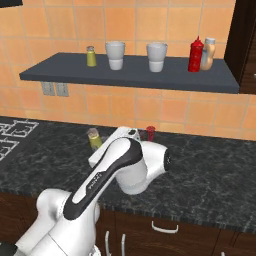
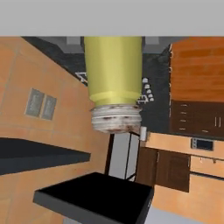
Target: Put the shaker and condiment bottle from the counter next to their counterparts in the cabinet.
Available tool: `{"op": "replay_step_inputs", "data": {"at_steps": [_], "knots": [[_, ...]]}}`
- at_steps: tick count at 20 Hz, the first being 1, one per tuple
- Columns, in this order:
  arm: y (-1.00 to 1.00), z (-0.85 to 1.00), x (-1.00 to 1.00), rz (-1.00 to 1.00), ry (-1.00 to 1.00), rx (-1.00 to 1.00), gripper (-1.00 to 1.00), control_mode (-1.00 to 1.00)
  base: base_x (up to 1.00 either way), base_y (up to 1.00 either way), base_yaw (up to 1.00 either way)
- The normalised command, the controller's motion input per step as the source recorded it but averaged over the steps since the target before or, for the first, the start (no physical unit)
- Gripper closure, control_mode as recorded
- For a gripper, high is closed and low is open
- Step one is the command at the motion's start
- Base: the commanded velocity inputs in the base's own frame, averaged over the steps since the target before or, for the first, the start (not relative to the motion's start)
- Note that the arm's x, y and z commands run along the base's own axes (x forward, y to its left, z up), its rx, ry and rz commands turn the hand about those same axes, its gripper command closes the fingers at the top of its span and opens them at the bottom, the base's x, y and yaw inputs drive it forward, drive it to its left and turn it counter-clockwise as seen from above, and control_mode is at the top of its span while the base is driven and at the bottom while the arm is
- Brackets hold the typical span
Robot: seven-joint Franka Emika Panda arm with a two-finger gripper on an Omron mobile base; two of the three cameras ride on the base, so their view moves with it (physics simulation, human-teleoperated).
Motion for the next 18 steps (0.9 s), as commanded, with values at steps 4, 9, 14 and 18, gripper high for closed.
{"op": "replay_step_inputs", "data": {"at_steps": [4,9,14,18], "knots": [[0.35,0.68,-0.16,-0.13,-0.04,0.0,1.0,-1.0,0.0,0.0,0.0],[0.2,0.68,-0.22,-0.14,-0.03,0.0,1.0,-1.0,0.0,0.0,0.0],[0.12,0.66,-0.04,-0.15,0.0,0.05,1.0,-1.0,0.0,0.0,0.0],[0.05,0.57,0.0,-0.19,0.0,0.15,1.0,-1.0,0.0,0.0,0.0]]}}
